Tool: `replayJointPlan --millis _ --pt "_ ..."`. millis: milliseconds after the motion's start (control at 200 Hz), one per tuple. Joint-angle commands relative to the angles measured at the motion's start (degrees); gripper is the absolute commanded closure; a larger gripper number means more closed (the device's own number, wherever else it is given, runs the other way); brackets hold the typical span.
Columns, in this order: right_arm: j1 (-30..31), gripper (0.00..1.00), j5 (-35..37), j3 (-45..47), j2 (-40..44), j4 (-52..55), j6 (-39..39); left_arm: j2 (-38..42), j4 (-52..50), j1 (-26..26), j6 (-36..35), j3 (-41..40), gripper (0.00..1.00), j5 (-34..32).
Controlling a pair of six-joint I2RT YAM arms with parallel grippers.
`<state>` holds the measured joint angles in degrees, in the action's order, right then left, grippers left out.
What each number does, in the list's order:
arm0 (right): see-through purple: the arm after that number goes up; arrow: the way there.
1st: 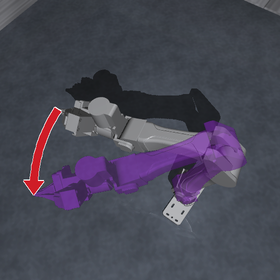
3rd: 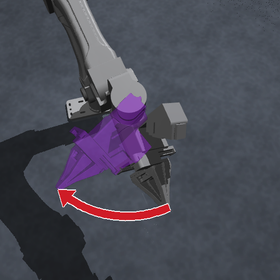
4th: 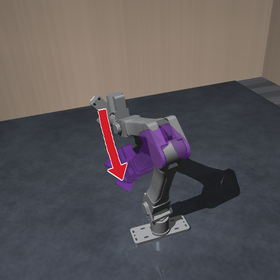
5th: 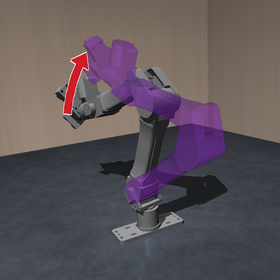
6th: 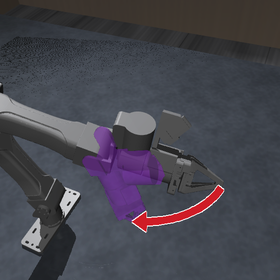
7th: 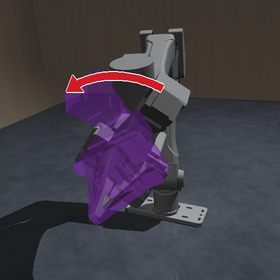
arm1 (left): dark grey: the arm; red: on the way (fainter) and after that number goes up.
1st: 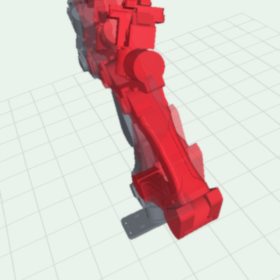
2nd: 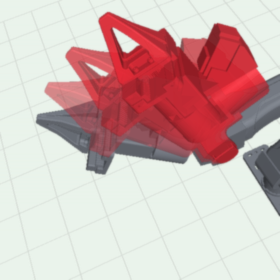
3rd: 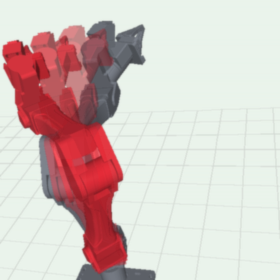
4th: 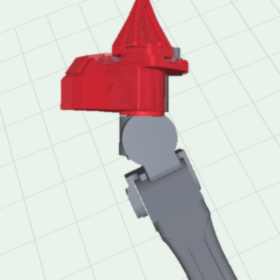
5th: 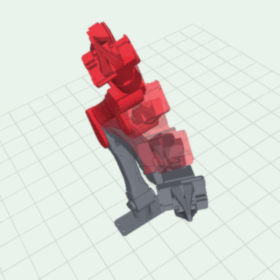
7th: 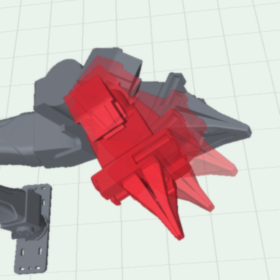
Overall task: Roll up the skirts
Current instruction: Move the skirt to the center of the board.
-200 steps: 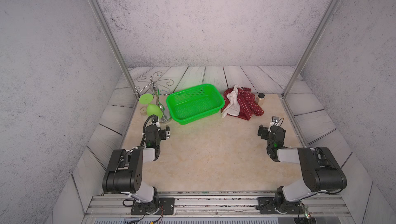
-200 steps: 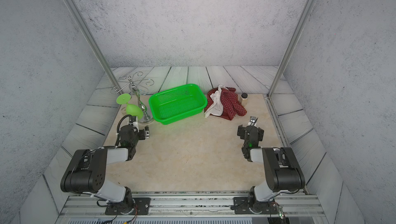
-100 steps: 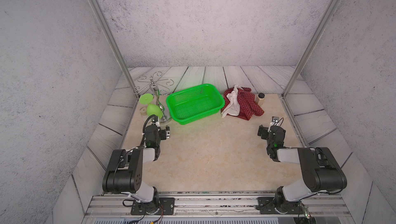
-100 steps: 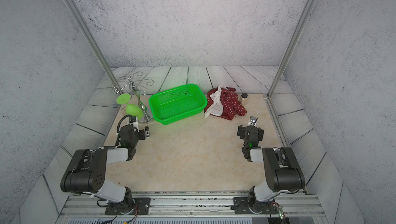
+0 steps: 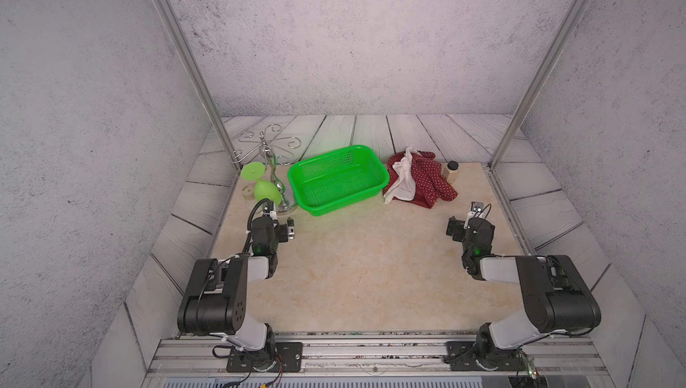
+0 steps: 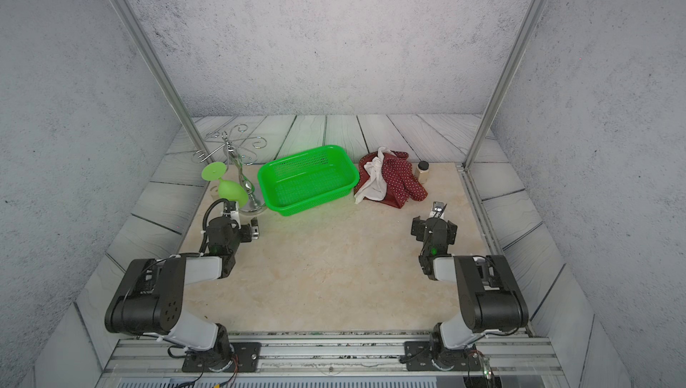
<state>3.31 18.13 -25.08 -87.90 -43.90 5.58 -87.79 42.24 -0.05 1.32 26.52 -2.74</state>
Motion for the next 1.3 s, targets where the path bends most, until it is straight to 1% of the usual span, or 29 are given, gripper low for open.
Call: replayJointPlan --millis 0,40,60,100,165,250,290,340,375,410,485,545,590,636,716,776,816,861,916,971,1006,1131,1206,1296 --pt "-0.1 0.01 0.0 -0.2 0.4 0.9 0.1 -0.1 0.5 0.3 0.0 0.7 0.01 -0.2" --pt "0.4 0.01 2.2 -0.3 1.7 1.3 0.1 -0.2 0.6 0.3 0.0 0.5 0.01 -0.2" --pt "0.4 0.01 1.3 0.0 2.8 2.6 -0.1 -0.2 0.6 0.3 0.0 0.5 0.01 -0.2" --pt "0.8 0.01 0.1 1.3 5.5 1.0 -1.7 -0.4 0.6 0.2 0.0 0.7 0.01 -0.2" --pt "1.2 0.01 -1.3 0.7 12.7 8.3 -1.8 0.3 0.6 0.3 0.1 0.2 0.01 -0.7" --pt "1.0 0.01 -2.1 -1.2 20.3 18.0 1.5 1.9 2.2 0.1 1.9 -0.8 0.01 -5.5" --pt "1.1 0.01 -4.9 -2.6 22.7 22.2 2.2 2.9 2.4 0.1 2.4 -0.9 0.01 -7.3" --pt "1.0 0.01 -9.6 -5.4 24.5 28.1 2.1 4.7 0.6 0.1 2.0 -0.4 0.01 -7.9" --pt "1.0 0.01 -11.3 -7.4 25.1 33.9 4.1 6.8 -3.3 0.1 2.2 0.7 0.01 -8.3" --pt "1.0 0.01 -11.5 -10.1 25.3 39.1 6.5 8.7 -9.4 0.1 2.5 2.3 0.01 -8.7" --pt "1.0 0.01 -10.5 -15.0 25.1 48.0 9.4 12.3 -25.9 0.0 3.9 7.5 0.01 -10.1" --pt "0.9 0.01 -7.5 -16.5 24.3 49.8 13.3 15.1 -39.6 0.0 6.5 12.3 0.01 -10.1" --pt "0.7 0.01 -8.7 -16.6 23.7 49.0 15.1 17.0 -47.0 0.0 8.1 14.9 0.01 -9.2" --pt "0.6 0.01 -12.6 -17.1 22.3 47.3 16.1 19.4 -51.3 0.0 10.2 16.5 0.01 -7.1" --pt "0.5 0.01 -23.5 -19.0 17.1 43.3 17.4 24.1 -54.6 -0.1 14.4 16.9 0.01 -1.5" --pt "0.5 0.01 -31.0 -22.8 11.3 43.6 18.9 27.3 -54.6 -0.2 16.9 16.5 0.02 5.7" --pt "0.5 0.01 -33.6 -25.8 7.0 45.0 19.8 29.1 -53.6 -0.4 19.2 16.0 0.03 10.2" --pt "0.4 0.01 -34.7 -29.1 2.4 46.6 20.5 30.7 -52.5 -0.7 21.8 15.6 0.05 14.9" --pt "0.2 0.01 -35.7 -32.8 -2.8 47.5 20.7 32.1 -52.0 -1.2 25.3 15.7 0.06 17.9" --pt "-0.1 0.0 -34.5 -35.8 -6.9 48.0 21.6 32.9 -51.3 -1.7 28.2 15.6 0.07 21.9" --pt "-0.3 0.02 -33.7 -37.7 -9.6 47.9 22.0 33.2 -50.9 -2.2 29.5 15.5 0.07 23.7" --pt "-0.4 0.06 -28.3 -46.5 -19.0 52.4 22.2 34.0 -49.3 -3.2 33.2 13.9 0.07 26.2" --pt "-0.4 0.13 -29.3 -52.5 -24.5 56.2 20.7 34.2 -49.3 -3.1 33.8 13.0 0.07 26.4" --pt "-0.4 0.17 -29.2 -57.1 -29.5 58.7 20.6 34.0 -49.9 -3.1 34.0 13.0 0.07 26.5"
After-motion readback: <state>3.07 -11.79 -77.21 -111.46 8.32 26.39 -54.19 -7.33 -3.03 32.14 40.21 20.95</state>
